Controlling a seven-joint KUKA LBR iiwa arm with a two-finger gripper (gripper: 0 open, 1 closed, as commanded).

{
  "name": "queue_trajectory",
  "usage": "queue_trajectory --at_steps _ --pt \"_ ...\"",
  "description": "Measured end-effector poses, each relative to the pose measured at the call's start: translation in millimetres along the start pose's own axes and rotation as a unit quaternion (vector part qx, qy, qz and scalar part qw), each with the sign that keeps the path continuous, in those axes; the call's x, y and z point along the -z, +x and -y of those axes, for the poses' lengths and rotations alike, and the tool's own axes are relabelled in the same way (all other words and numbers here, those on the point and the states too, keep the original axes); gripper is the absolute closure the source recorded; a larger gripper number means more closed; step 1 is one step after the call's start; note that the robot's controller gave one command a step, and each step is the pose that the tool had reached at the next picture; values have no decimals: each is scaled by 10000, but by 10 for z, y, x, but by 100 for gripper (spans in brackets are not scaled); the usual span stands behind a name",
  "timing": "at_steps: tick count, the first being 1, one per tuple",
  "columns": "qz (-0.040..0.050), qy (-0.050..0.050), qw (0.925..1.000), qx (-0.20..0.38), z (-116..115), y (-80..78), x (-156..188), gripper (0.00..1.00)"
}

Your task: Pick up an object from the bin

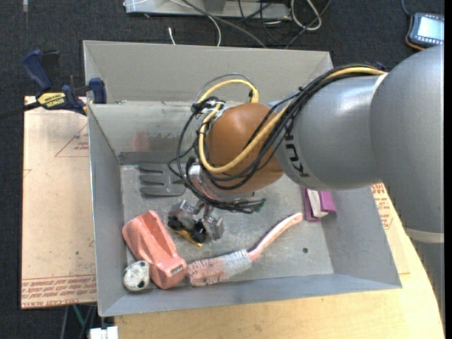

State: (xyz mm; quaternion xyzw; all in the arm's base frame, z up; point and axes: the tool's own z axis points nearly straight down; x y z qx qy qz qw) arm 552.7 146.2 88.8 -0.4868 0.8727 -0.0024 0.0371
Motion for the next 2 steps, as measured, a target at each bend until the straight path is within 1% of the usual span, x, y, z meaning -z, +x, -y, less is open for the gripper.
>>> queue_trajectory --at_steps 1,2 --pt "-24 -24 9995 320 -77 -25 146 100" --pt "-12 -11 9980 624 -99 -44 401 100"
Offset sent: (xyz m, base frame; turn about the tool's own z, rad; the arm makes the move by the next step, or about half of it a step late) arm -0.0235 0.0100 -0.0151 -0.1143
